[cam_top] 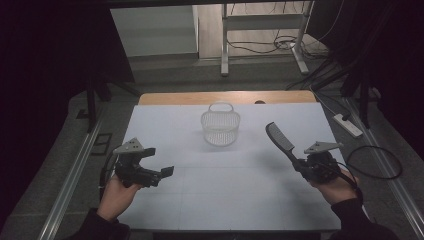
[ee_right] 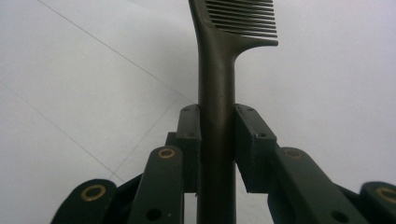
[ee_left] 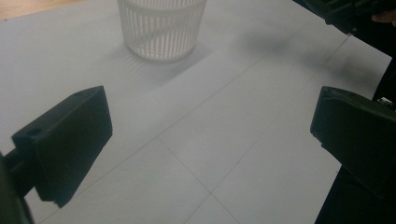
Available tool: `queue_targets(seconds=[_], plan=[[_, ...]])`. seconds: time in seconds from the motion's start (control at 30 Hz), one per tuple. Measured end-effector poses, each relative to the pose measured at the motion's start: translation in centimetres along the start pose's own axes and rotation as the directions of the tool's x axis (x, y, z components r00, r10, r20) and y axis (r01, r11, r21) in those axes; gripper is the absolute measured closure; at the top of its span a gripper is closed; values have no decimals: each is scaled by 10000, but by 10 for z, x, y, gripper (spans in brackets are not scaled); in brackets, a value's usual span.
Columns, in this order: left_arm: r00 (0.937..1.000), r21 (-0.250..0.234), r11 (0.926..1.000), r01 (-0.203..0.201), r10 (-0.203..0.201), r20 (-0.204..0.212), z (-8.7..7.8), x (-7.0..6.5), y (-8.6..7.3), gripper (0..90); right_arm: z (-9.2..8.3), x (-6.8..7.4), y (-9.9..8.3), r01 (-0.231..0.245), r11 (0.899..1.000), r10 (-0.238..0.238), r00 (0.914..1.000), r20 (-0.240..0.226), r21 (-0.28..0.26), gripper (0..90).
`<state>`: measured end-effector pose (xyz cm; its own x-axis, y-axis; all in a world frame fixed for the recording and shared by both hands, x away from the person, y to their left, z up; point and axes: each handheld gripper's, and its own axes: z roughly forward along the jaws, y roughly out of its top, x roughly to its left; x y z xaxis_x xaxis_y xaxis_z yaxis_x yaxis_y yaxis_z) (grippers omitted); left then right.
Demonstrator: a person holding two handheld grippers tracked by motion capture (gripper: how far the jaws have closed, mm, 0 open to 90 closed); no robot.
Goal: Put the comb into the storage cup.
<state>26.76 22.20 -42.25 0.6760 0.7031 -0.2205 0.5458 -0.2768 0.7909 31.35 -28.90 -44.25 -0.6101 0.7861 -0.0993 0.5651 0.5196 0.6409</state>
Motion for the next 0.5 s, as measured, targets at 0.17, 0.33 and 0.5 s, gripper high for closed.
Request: queue_targets(seconds=[0.17, 0.33, 0.5], plan=[[10000, 0, 10000, -92, 92, -29, 6, -3, 11, 0, -4, 5, 1, 163, 9996, -164, 9999, -51, -215, 724], [9998, -16, 9999, -143, 143, 143, 11, -5, 21, 0, -8, 11, 2, 394, 9982, -400, 9991, -115, -460, 723], [9991, -29, 9992, -406, 407, 157, 19, -10, 37, 0, -10, 17, 3, 563, 9964, -576, 9982, -179, -638, 724]])
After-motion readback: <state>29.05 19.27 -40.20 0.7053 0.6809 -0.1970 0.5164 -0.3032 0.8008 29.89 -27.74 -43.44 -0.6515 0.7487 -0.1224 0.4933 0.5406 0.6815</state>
